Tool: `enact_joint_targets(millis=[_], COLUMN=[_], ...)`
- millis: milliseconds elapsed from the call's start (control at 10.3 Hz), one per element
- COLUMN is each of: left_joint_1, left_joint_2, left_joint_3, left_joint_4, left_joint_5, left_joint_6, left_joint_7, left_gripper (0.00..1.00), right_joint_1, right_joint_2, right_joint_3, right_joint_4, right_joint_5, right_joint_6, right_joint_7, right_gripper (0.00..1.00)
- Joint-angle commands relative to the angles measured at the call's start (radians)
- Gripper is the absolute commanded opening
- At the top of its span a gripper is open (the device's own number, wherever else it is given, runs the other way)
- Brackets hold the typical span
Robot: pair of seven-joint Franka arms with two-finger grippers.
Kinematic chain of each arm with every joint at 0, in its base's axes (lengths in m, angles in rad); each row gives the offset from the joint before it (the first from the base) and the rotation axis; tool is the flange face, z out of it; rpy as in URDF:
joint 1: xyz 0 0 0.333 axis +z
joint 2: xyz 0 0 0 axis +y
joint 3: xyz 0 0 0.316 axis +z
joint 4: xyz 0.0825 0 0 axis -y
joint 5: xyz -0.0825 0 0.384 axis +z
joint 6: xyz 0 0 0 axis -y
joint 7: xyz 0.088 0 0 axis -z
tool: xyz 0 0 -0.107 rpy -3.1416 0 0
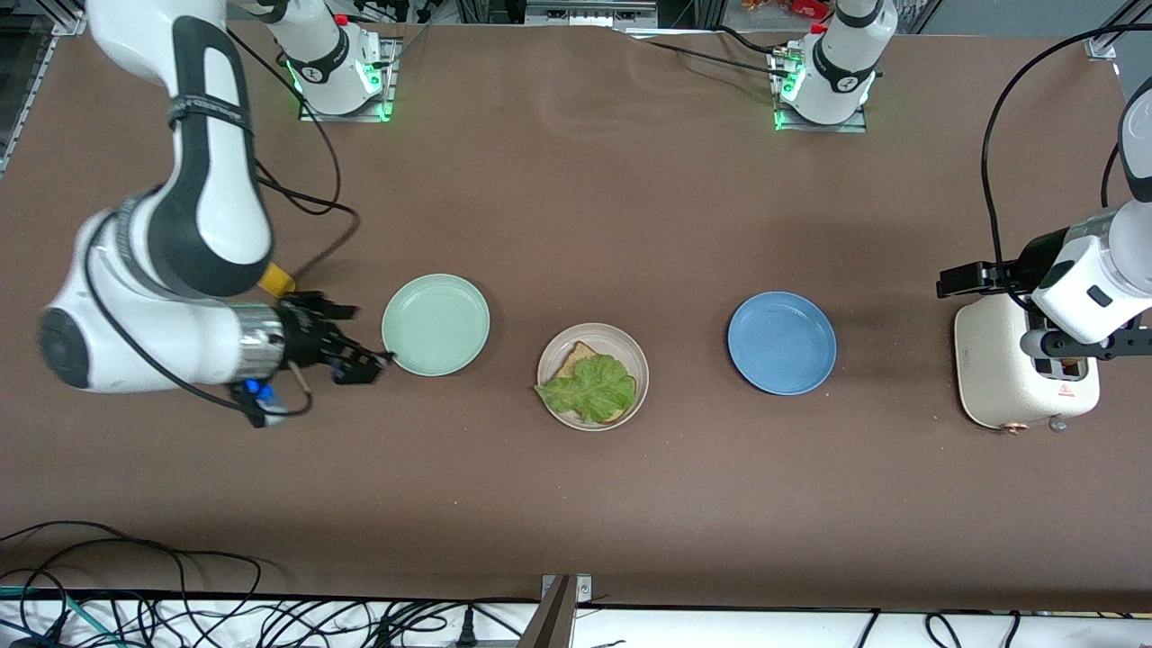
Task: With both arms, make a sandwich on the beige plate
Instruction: 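Move the right gripper back to the yellow mustard bottle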
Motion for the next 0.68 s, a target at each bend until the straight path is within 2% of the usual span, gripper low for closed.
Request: enact_joint_targets(millis=[0,97,292,389,584], left_joint_1=[-0.001,0.005,0.042,0.076,0.126], left_joint_2=[0.011,0.021,0.04,0.041,0.063], left_joint_3=[-0.001,0.001,0.001,0.001,0.002], left_joint_4=[-0.003,-0.007,-0.023,-0.024,-0.024], left_joint_5=[0.034,0.042,0.101,0.101,0.101], left_joint_6=[-0.001,-0.002,0.033,0.06,0.086], left_joint_7=[-0.004,-0.004,0.028,0.083,0.131], left_gripper=[1.0,1.0,1.0,1.0,1.0], right_joint_1=[0.016,0.014,0.016,0.016,0.014], right_joint_2=[-0.093,-0.128,-0.148,-0.167,-0.252], right_joint_3=[-0.076,-0.11,-0.201,-0.234,-0.266], right_joint_4=[-0.098,-0.154,-0.224,-0.276,-0.469], right_joint_5=[-0.161,-0.203,-0.218,-0.214,-0.205], right_joint_6=[-0.064,-0.058,-0.049,-0.011,0.156], right_joint_7=[-0.4,-0.569,-0.935,-1.125,-1.498], right_gripper=[1.0,1.0,1.0,1.0,1.0])
